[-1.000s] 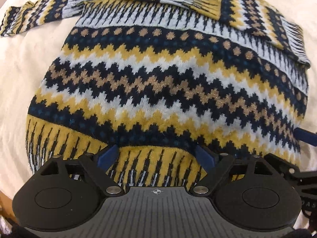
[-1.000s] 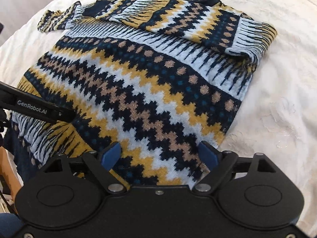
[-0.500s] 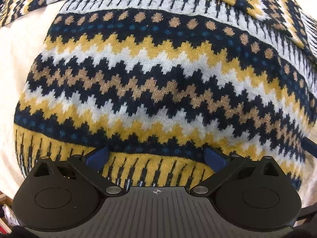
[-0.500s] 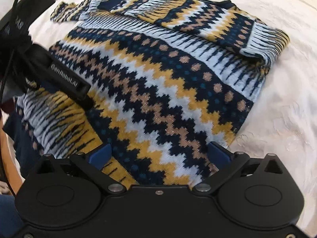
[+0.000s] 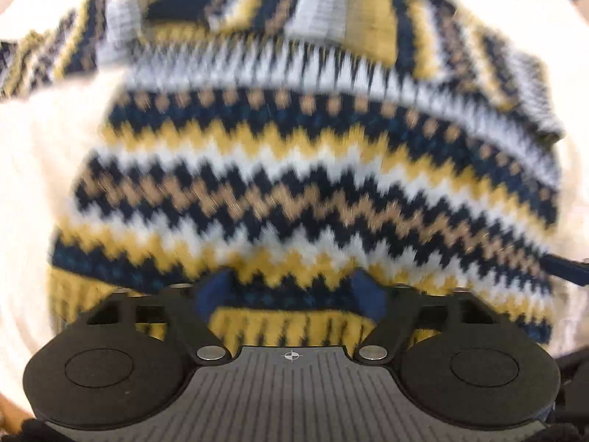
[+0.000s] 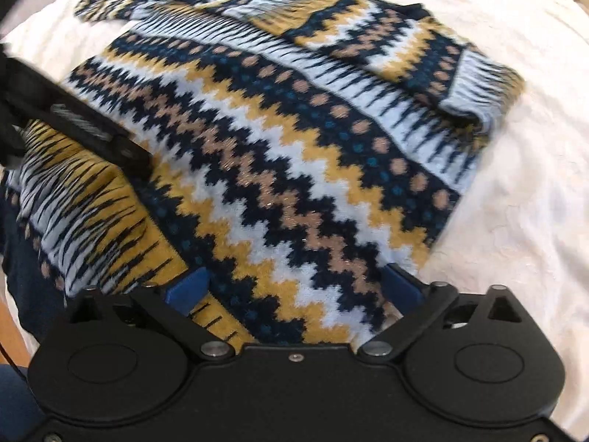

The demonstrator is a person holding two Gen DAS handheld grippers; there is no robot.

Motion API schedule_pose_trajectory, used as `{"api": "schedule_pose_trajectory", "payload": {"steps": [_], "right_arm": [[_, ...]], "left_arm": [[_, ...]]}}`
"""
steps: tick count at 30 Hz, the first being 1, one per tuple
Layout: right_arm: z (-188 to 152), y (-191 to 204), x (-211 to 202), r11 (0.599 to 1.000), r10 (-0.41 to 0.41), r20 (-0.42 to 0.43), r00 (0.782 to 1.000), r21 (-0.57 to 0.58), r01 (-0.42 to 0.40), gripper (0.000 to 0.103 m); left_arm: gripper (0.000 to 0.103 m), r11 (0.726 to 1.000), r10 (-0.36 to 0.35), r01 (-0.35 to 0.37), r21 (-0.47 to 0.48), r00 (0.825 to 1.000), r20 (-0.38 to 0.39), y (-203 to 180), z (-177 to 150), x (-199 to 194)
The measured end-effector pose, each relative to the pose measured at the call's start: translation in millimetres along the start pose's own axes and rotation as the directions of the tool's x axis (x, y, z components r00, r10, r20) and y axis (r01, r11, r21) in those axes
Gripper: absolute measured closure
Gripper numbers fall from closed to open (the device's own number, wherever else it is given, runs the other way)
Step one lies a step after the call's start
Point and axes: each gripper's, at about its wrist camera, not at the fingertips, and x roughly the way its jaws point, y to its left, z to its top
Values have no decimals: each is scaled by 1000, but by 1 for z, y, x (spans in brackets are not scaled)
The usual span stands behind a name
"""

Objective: Fold small clothes

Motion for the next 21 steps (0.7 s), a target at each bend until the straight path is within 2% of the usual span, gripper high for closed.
{"api": "schedule_pose_trajectory", "payload": {"steps": [1, 4, 6, 9, 14, 17, 21], "right_arm": [[2, 0, -4, 1000, -15, -3, 1000, 16, 15, 15], [8, 0, -23, 996, -61, 7, 998, 72, 61, 16], [14, 3, -38, 990, -98, 36, 995, 107, 94, 16], [28, 8, -54, 974, -145, 66, 987, 183, 131, 16], [57, 19, -70, 933, -160, 103, 982, 340, 116, 16], [74, 32, -74, 909, -156, 120, 980, 405, 95, 16], [93, 52, -76, 903, -141, 134, 981, 424, 72, 16]], "left_arm": [[43, 1000, -18, 18, -10, 999, 27, 9, -1, -8], [43, 996, -51, 63, -66, 986, 158, 50, -3, -40], [43, 992, -33, 60, -110, 971, 235, 86, -1, -54], [43, 977, -10, 75, -202, 951, 308, 148, 9, -64], [43, 923, -38, 162, -348, 940, 338, 253, 45, -58], [42, 897, 14, 145, -417, 935, 354, 305, 63, -48], [41, 840, 82, 122, -528, 934, 347, 367, 86, -32]]}}
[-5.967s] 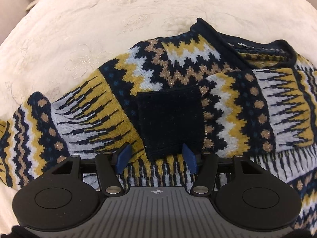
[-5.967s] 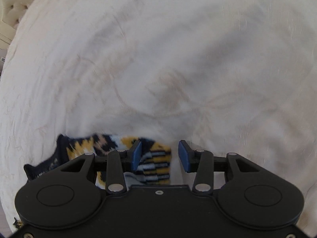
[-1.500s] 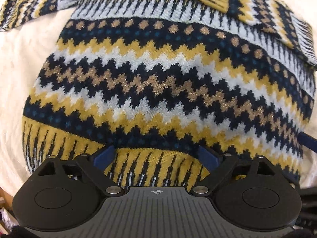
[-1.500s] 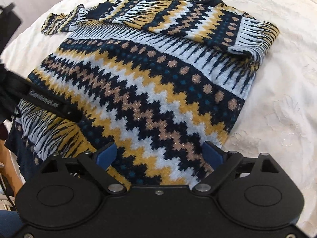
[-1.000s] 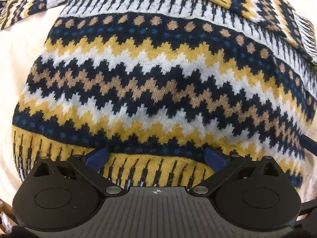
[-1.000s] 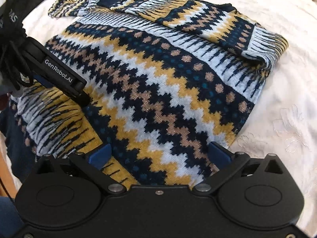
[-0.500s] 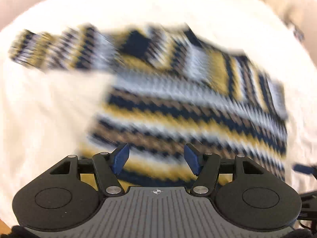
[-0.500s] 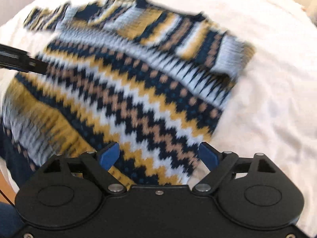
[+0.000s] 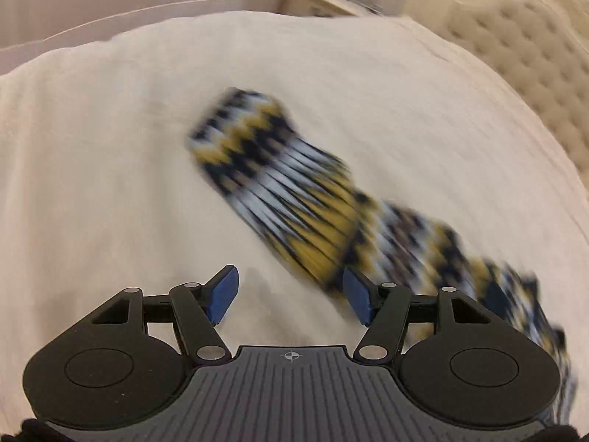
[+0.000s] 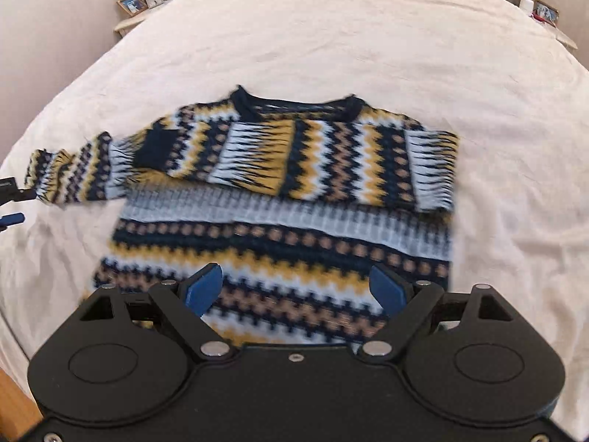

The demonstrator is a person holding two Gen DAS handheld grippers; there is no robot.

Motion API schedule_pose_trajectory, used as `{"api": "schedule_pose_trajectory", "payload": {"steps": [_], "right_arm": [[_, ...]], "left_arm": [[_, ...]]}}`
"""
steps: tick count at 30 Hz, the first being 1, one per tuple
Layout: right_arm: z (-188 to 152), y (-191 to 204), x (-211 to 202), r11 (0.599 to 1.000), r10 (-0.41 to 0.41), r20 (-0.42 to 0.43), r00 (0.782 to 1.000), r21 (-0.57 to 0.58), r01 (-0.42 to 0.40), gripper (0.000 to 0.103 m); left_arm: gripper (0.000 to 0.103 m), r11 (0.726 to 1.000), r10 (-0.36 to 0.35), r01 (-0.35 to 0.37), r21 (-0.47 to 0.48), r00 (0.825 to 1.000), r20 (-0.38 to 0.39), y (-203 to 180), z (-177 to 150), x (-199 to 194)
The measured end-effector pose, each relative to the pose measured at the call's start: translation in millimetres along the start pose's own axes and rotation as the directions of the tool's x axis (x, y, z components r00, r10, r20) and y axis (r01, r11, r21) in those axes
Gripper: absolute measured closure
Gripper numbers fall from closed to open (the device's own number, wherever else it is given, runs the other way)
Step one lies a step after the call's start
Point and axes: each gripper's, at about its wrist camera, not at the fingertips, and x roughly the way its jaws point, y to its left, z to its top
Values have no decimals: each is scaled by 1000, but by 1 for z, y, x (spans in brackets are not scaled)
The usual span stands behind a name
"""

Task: Fold small clothes
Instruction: 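Grasp the cuff with the left gripper and lift the sleeve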

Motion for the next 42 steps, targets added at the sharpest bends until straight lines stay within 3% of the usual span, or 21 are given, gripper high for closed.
{"api": "schedule_pose_trajectory", "payload": {"steps": [9, 16, 17, 19, 21, 25, 29, 32, 36, 39, 42], "right_arm": [[30, 45, 12, 1000, 13, -22, 1000, -21, -13, 16], [49, 64, 24, 997, 19, -46, 999, -77, -23, 16], [50, 67, 26, 996, 21, -49, 999, -83, -25, 16], [52, 70, 29, 995, 25, -56, 998, -93, -30, 16], [53, 72, 33, 995, 28, -64, 998, -96, -34, 16], [51, 71, 37, 995, 36, -73, 997, -86, -43, 16], [46, 63, 40, 997, 39, -83, 996, -64, -44, 16], [42, 54, 41, 998, 40, -88, 995, -39, -43, 16], [36, 39, 37, 999, 45, -75, 996, -6, -46, 16], [31, 22, 33, 998, 53, -58, 997, 27, -51, 16], [24, 2, 28, 998, 49, -47, 998, 49, -47, 16]], "left_arm": [[26, 998, 7, -9, -63, 1000, -19, 30, 41, 53], [26, 993, -12, 15, -120, 1000, 28, 32, 50, 73], [29, 992, -7, 11, -125, 999, 31, 31, 50, 73], [53, 990, -6, 12, -143, 999, 41, 31, 52, 74], [97, 983, -30, 41, -180, 997, 66, 32, 51, 66], [98, 990, -33, 61, -130, 978, 208, 10, 54, 29], [98, 991, -133, 120, 63, 941, 311, -49, 55, -17], [98, 955, -263, 192, 225, 900, 348, -104, 50, -47], [98, 868, -426, 294, 399, 854, 299, -183, 26, -68], [97, 787, -510, 357, 503, 836, 205, -243, -6, -64], [97, 709, -550, 422, 565, 832, 69, -288, -46, -44]]}}
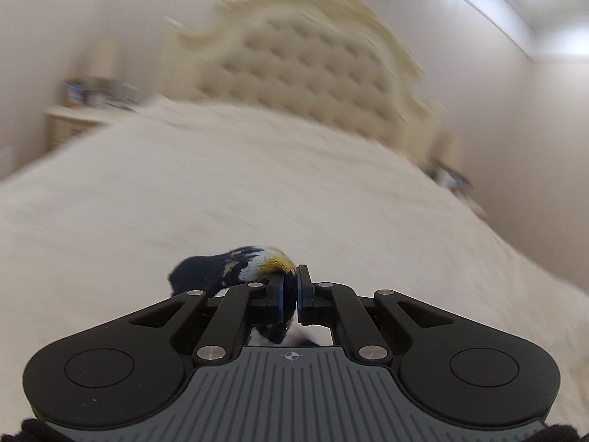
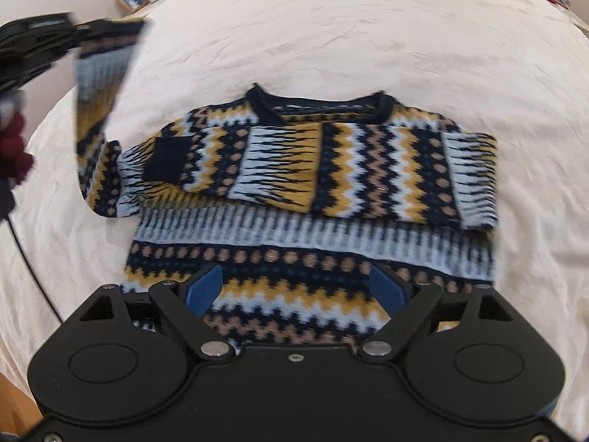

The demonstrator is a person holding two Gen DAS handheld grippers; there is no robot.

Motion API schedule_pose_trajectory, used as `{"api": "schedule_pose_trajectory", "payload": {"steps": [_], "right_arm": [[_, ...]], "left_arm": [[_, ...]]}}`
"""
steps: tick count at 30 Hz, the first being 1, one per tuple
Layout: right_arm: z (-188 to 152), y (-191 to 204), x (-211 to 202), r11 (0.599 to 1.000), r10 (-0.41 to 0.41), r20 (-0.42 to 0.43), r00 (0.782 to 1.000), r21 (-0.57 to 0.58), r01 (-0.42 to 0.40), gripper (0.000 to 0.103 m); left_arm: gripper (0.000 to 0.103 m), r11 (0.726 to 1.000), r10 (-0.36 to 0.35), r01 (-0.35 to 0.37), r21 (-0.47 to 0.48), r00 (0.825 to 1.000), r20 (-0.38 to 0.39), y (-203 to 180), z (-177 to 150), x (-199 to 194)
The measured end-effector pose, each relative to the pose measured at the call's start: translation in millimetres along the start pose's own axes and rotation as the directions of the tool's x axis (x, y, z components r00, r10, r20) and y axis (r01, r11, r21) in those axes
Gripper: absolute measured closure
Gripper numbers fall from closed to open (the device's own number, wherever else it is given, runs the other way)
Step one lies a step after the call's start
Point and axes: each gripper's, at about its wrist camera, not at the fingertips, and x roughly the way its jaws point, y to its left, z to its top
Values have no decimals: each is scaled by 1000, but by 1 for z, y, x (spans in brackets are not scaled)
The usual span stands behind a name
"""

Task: Fold small clothes
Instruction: 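Grasp the cuff with the left gripper and lift the sleeve, then fold the sleeve across the body with the left gripper and release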

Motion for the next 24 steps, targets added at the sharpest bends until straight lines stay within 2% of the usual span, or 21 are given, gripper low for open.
{"api": "schedule_pose_trajectory", "payload": {"steps": [2, 4, 6, 7, 10, 11, 12, 14, 17, 18, 20, 22, 24], "right_arm": [[-4, -15, -5, 1000, -9, 11, 1000, 11, 9, 16], [-8, -28, -9, 1000, -17, 18, 1000, 23, 17, 16], [-11, -43, -13, 999, -21, 20, 1000, 39, 20, 16], [-13, -50, -14, 999, -27, 21, 999, 46, 26, 16], [-16, -66, -18, 997, -39, 21, 999, 63, 37, 16], [-16, -71, -19, 997, -42, 21, 999, 66, 41, 16], [-15, -75, -19, 997, -48, 21, 999, 68, 47, 16], [-11, -80, -18, 996, -53, 23, 998, 67, 51, 16], [2, -79, -13, 998, -44, 41, 998, 56, 42, 16], [8, -77, -10, 998, -40, 49, 998, 49, 37, 16], [23, -68, -2, 1000, -28, 66, 997, 17, 26, 16], [36, -53, 8, 999, -13, 79, 997, -31, 15, 16], [51, -31, 20, 995, 3, 88, 996, -95, 5, 16]], "left_arm": [[96, 998, -53, 56, 37, 995, -81, -28, -20, 24], [86, 992, -115, 123, 37, 977, -182, -43, -40, 52], [51, 982, -174, 188, 27, 945, -278, -61, -59, 73], [46, 976, -195, 214, 30, 934, -301, -67, -66, 78], [40, 967, -220, 247, 57, 930, -293, -81, -73, 80], [33, 965, -226, 254, 63, 930, -290, -81, -72, 77], [27, 963, -231, 260, 73, 932, -278, -80, -70, 72], [23, 960, -231, 262, 101, 941, -248, -74, -64, 64], [22, 968, -195, 223, 115, 956, -219, -54, -59, 49], [22, 975, -168, 195, 110, 962, -216, -38, -59, 46], [21, 987, -81, 109, 119, 971, -223, -31, -62, 39], [21, 995, 13, 12, 99, 969, -248, -5, -65, 44], [22, 993, 115, -99, 68, 950, -291, 25, -71, 52]]}}
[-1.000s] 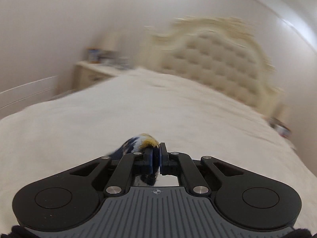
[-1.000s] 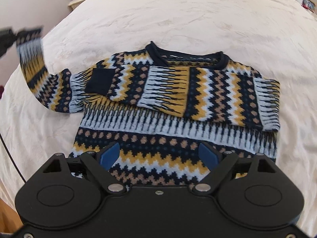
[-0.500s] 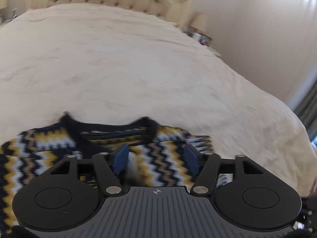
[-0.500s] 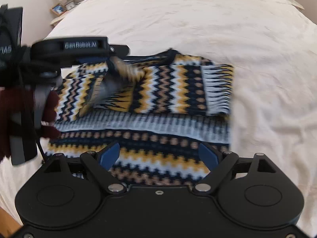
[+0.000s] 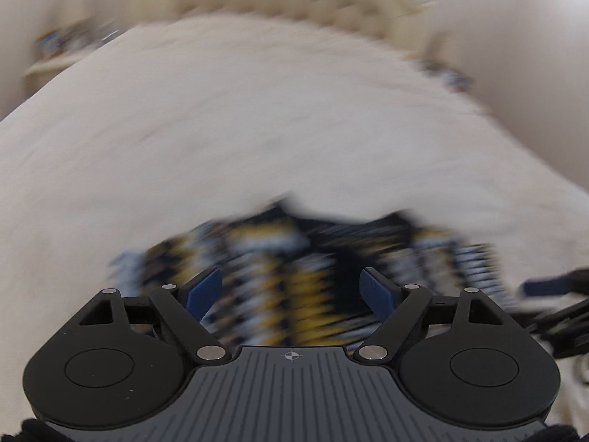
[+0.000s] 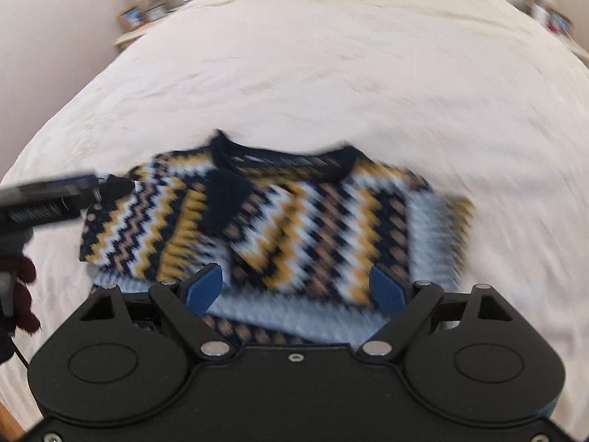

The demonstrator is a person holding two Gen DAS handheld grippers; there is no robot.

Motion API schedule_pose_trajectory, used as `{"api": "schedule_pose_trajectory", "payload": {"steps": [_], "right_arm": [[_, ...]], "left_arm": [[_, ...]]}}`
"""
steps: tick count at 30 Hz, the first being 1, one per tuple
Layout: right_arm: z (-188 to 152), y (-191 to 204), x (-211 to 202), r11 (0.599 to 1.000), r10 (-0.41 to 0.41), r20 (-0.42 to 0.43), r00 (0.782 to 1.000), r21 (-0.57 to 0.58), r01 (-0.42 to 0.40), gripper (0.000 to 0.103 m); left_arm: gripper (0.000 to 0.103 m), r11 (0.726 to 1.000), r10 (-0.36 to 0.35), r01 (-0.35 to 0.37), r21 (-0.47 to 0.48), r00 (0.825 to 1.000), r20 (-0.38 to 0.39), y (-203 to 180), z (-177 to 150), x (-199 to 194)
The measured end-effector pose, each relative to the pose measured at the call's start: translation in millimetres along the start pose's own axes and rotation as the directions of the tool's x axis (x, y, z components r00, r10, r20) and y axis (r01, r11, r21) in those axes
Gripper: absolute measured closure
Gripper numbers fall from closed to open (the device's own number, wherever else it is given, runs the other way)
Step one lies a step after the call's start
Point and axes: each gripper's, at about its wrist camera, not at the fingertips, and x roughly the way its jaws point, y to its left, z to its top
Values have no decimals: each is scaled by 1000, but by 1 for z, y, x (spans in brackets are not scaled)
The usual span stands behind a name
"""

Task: Fold small clothes
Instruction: 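Fold the sleeve across the body with the left gripper and release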

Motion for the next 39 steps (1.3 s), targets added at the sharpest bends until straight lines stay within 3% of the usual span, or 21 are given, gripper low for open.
{"api": "schedule_pose_trajectory", "payload": {"steps": [4, 7, 9, 11, 12, 14, 18, 24, 30, 35, 36, 38, 39], "right_arm": [[21, 46, 37, 984, -13, -8, 1000, -178, 12, 16], [25, 69, 69, 962, -57, -47, 997, -271, 42, 16], [24, 76, 91, 942, -97, -82, 992, -328, 65, 19], [22, 73, 103, 929, -124, -107, 986, -362, 78, 32], [22, 67, 106, 926, -147, -107, 983, -365, 99, 34], [25, 43, 104, 939, -208, -90, 974, -296, 173, 33], [26, -24, 87, 964, -266, -134, 955, -39, 263, 32], [14, -70, 54, 978, -144, -55, 988, 143, 150, 30], [22, -89, 69, 971, -140, -54, 989, 186, 148, 28], [24, -104, 93, 972, -56, -102, 993, 220, 78, 29], [23, -106, 95, 970, -34, -107, 994, 234, 59, 31], [21, -108, 99, 967, 0, -115, 993, 252, 29, 45], [21, -107, 99, 967, 20, -118, 993, 255, 11, 59]], "left_arm": [[22, 986, 139, -149, -72, 983, -120, 44, -16, 26], [22, 982, 101, -137, -127, 962, -255, 67, -32, 53], [21, 981, 86, -126, -148, 963, -255, 72, -36, 60], [21, 981, 81, -120, -149, 967, -243, 73, -34, 61], [21, 982, 74, -112, -153, 969, -235, 75, -33, 61], [21, 982, 55, -92, -162, 975, -217, 77, -31, 59], [21, 986, 42, -72, -153, 981, -187, 72, -27, 51], [21, 984, 45, -74, -163, 984, -174, 71, -26, 47], [21, 982, 71, -102, -160, 980, -186, 79, -25, 39], [21, 977, 94, -128, -169, 976, -198, 88, -26, 34], [21, 977, 99, -133, -168, 975, -197, 89, -26, 32], [21, 976, 105, -139, -168, 975, -195, 90, -25, 29], [21, 976, 108, -142, -168, 975, -194, 90, -25, 28]]}}
